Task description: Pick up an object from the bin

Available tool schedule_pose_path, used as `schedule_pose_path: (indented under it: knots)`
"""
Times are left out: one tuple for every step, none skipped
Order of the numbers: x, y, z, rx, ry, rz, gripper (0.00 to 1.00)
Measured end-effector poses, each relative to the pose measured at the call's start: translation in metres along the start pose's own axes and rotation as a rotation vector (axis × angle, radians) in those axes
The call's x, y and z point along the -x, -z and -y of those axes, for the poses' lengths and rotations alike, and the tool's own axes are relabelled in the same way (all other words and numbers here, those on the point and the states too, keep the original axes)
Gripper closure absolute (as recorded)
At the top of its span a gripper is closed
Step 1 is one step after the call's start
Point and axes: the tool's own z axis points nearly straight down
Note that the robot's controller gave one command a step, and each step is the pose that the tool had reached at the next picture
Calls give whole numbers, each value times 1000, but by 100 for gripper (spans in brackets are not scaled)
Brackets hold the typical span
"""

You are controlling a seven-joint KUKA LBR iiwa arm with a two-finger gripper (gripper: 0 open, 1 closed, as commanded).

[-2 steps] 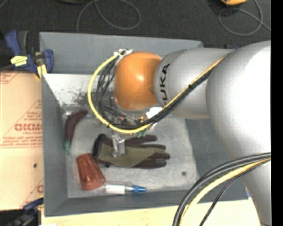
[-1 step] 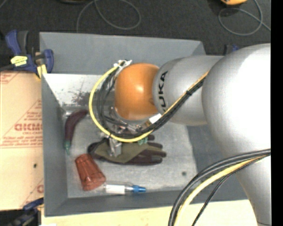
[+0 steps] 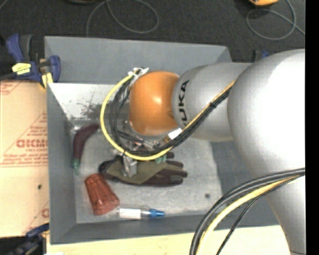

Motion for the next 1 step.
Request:
schedule_pose_path:
  knots:
    - [4,67,-1,0,-19,4,100]
